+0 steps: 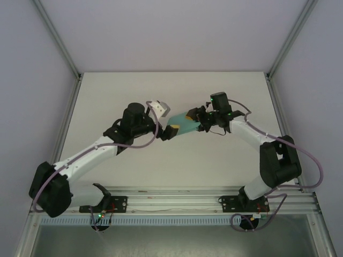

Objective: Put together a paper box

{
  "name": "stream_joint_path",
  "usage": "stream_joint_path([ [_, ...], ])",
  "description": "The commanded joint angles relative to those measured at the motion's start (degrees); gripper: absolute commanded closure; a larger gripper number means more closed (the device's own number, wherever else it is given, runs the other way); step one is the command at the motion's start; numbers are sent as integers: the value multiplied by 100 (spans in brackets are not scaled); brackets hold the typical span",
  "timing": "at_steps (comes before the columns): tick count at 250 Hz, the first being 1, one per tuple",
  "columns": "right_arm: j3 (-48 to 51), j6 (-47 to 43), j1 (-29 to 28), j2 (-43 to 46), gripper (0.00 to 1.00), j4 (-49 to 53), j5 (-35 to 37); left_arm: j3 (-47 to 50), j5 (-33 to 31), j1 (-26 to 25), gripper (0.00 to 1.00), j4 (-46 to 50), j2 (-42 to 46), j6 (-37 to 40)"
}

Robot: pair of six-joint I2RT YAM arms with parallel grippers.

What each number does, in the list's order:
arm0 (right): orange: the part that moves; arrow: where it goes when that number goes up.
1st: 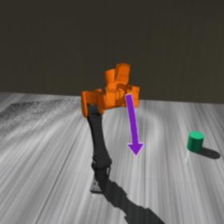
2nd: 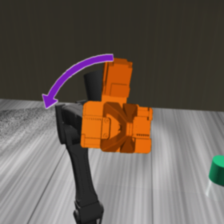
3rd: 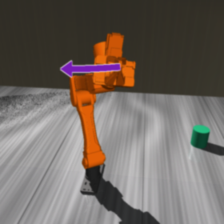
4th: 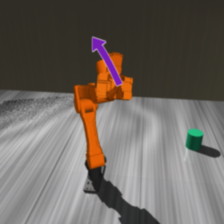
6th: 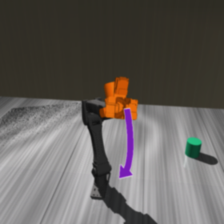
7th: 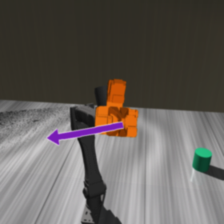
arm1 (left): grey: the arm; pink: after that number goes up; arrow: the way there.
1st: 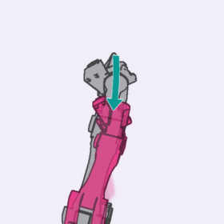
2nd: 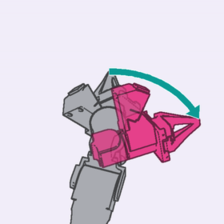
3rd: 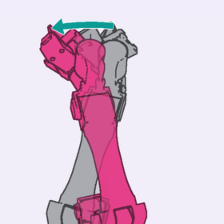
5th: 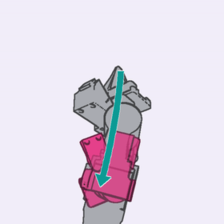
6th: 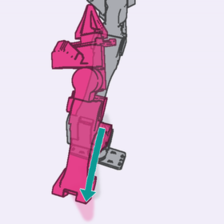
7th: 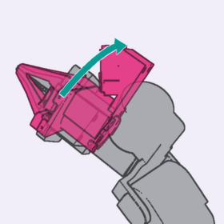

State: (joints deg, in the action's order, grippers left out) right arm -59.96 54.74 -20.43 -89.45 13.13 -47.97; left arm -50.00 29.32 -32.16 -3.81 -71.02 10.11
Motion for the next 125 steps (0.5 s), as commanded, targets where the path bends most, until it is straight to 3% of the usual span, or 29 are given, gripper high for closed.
stream_joint_path([
  [1,-312,351,30,-144,58,920,-410,-157,-16,-79,0,987,77,1257],
  [56,-452,746,74,-181,57,1005,-644,-254,-1004,-734,0,1281,-225,1810],
  [87,-460,936,99,-200,57,1033,-632,-155,-1097,-868,0,1048,-251,1858],
  [125,-154,1828,109,-260,58,363,-1109,-123,-1356,-912,0,988,-305,2129],
])
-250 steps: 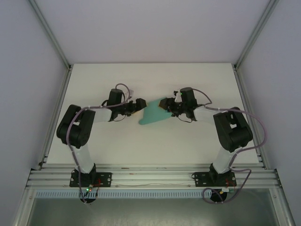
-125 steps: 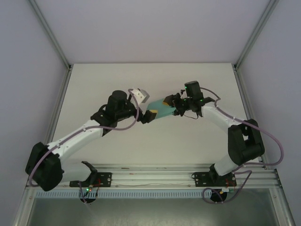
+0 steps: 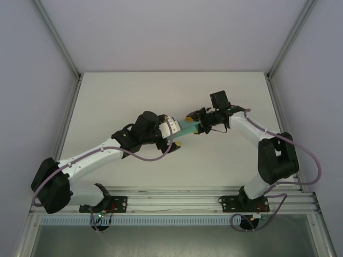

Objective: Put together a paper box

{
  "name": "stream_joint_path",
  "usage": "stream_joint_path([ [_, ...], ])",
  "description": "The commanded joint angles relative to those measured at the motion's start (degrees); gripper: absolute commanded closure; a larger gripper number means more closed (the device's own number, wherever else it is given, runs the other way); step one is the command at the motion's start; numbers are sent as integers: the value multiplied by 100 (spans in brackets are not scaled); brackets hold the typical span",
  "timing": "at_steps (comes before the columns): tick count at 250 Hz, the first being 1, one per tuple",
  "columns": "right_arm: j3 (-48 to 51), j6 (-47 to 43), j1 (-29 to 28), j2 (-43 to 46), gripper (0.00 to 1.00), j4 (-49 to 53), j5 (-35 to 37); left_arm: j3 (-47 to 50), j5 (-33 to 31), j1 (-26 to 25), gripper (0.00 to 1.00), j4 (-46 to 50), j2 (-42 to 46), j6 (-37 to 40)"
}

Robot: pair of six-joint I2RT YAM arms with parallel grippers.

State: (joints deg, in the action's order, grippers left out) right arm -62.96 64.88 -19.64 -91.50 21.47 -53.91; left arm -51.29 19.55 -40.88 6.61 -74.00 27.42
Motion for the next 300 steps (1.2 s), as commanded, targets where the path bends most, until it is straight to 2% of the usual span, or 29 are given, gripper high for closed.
stream_joint_path([
  [1,153,845,30,-57,58,-492,-528,5,-394,-41,0,-59,-13,406],
  [49,668,2080,35,-111,61,-1944,-1051,-116,-548,-69,0,175,-178,767],
  [100,699,1947,31,-180,60,-1436,-1450,-181,-544,-60,2,446,-195,950],
  [143,855,2194,36,-168,62,-1644,-1771,-180,-496,-59,20,614,-273,1059],
  [156,786,2047,30,-173,62,-1421,-1845,-181,-509,-54,29,552,-298,1069],
  [181,591,1557,37,-194,62,-665,-1866,-167,-552,-57,37,402,-308,1072],
  [208,567,1432,37,-209,61,-542,-1878,-159,-559,-54,45,344,-308,1120],
  [225,538,1250,32,-238,58,-326,-1946,-163,-588,-58,55,343,-331,1125],
  [250,433,883,33,-239,55,145,-1891,-164,-591,-50,60,369,-347,1158],
  [279,444,956,35,-193,53,97,-1823,-195,-658,-51,65,373,-390,1126],
  [300,478,1053,32,-172,45,-35,-1814,-194,-653,-48,68,384,-404,1114],
])
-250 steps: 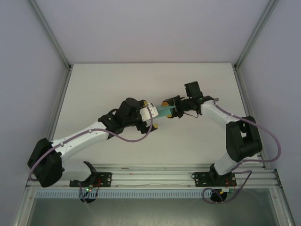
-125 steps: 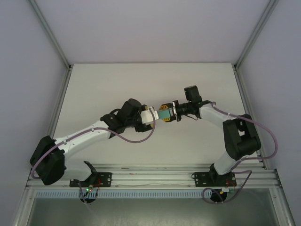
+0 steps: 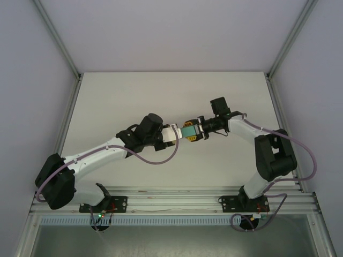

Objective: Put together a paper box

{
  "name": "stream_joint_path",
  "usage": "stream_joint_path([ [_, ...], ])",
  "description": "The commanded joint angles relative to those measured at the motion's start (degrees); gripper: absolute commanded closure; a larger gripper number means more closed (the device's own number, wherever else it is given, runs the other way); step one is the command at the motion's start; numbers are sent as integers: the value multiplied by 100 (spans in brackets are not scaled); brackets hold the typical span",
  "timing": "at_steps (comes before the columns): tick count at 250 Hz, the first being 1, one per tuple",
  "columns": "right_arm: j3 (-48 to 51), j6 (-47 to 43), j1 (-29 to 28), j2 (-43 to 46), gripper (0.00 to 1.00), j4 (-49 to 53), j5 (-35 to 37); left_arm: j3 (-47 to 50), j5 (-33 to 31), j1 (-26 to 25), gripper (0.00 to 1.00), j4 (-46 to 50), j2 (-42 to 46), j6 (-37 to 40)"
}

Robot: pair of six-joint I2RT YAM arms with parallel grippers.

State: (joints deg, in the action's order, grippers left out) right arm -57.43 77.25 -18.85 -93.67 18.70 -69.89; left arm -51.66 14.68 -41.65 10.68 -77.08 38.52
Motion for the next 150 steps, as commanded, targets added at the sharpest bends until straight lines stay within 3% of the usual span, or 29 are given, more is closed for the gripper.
stream_joint_path([
  [1,-71,-184,-48,43,45,241,-217,-154,-166,27,68,-22,-96,9],
  [20,-99,-290,-45,50,44,326,-216,-152,-158,32,70,-7,-89,25],
  [37,-196,-438,-38,67,36,476,-105,-173,-134,34,71,51,-76,36],
  [55,-290,-655,-9,114,22,551,67,-203,3,60,71,284,-66,110],
  [71,-445,-1105,75,114,0,1115,309,-269,188,91,71,547,-53,120],
  [96,-645,-1831,327,153,0,1929,919,-314,532,172,71,912,-18,120],
  [150,-876,-2859,952,344,0,2308,1785,-333,982,414,71,1315,-33,233],
])
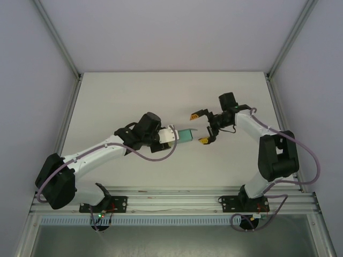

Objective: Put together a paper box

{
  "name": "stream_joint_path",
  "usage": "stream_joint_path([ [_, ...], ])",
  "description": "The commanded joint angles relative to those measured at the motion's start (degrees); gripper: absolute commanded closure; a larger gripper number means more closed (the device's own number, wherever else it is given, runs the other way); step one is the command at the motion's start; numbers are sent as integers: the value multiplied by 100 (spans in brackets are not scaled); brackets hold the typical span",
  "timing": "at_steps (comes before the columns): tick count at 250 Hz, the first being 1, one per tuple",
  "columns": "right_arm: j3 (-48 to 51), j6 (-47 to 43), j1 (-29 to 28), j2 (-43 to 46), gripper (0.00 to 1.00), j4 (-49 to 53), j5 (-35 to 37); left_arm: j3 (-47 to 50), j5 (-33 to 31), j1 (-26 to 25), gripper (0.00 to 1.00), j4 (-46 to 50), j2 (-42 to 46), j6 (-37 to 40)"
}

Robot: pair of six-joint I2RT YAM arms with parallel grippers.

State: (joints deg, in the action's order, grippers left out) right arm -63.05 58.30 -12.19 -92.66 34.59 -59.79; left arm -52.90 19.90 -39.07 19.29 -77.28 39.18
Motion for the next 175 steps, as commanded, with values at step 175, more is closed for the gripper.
stream_joint_path([
  [175,-175,-7879,364,2260,0,371,2236,-1806,1700,762,69,2024,-1681,857],
])
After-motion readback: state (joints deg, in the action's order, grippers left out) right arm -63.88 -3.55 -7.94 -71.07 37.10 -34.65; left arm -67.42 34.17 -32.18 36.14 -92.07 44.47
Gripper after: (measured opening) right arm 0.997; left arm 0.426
